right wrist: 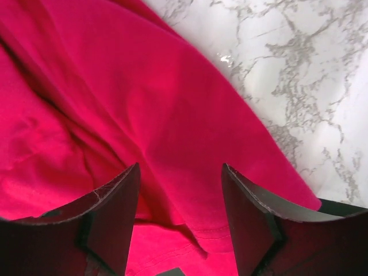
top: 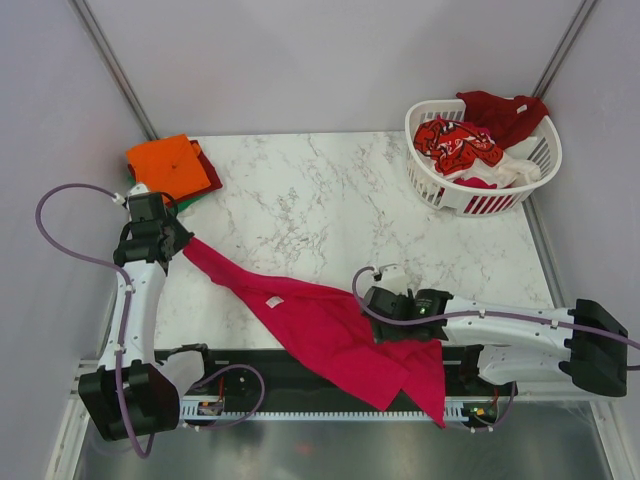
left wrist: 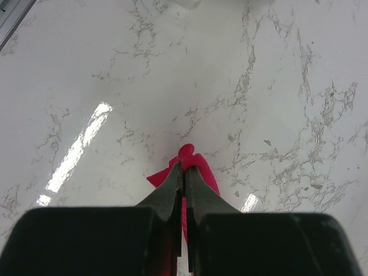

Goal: Fold and stack the t-shirts
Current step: Flatten the tshirt out

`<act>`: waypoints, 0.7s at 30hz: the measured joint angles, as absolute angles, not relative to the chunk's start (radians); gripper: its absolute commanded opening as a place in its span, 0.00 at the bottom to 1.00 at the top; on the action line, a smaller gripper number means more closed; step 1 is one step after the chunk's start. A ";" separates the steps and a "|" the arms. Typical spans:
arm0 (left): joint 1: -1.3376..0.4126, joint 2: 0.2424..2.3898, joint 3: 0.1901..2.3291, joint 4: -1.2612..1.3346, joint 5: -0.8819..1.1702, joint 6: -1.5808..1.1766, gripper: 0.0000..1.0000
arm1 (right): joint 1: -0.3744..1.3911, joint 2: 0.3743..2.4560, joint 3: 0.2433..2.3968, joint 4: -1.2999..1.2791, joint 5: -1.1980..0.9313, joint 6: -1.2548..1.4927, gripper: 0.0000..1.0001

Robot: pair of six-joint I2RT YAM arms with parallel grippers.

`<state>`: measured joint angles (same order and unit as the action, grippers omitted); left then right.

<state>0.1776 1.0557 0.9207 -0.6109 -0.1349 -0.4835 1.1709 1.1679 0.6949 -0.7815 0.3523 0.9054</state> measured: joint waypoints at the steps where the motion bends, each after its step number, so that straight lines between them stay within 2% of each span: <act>1: 0.178 1.056 0.921 -0.611 -0.128 -0.483 0.02 | 1.179 1.168 0.694 -0.778 0.350 0.911 0.63; 3: 0.178 1.056 0.920 -0.611 -0.126 -0.481 0.02 | 1.187 1.168 0.687 -0.773 0.345 0.918 0.56; 4: 0.178 1.056 0.920 -0.611 -0.125 -0.481 0.02 | 1.189 1.168 0.680 -0.768 0.344 0.921 0.50; 8: 0.178 1.056 0.916 -0.611 -0.123 -0.480 0.02 | 1.192 1.169 0.630 -0.764 0.337 0.933 0.44; 9: 0.178 1.056 0.916 -0.611 -0.123 -0.480 0.02 | 1.193 1.169 0.620 -0.766 0.337 0.935 0.34; 11: 0.178 1.056 0.915 -0.611 -0.120 -0.480 0.02 | 1.194 1.169 0.609 -0.768 0.338 0.937 0.23; 12: 0.178 1.056 0.915 -0.611 -0.120 -0.480 0.02 | 1.194 1.169 0.608 -0.768 0.339 0.940 0.14; 15: 0.178 1.056 0.915 -0.611 -0.120 -0.480 0.02 | 1.194 1.166 0.609 -0.772 0.352 0.945 0.05; 18: 0.178 1.056 0.915 -0.611 -0.119 -0.480 0.02 | 1.194 1.164 0.636 -0.804 0.389 0.941 0.03; 21: 0.178 1.056 0.915 -0.611 -0.117 -0.480 0.02 | 1.186 1.166 0.717 -0.849 0.459 0.920 0.06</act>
<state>0.1776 1.0557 0.9150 -0.6113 -0.1165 -0.4801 1.1862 1.1660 0.7166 -0.8494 0.4591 0.9195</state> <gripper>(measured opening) 0.037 0.049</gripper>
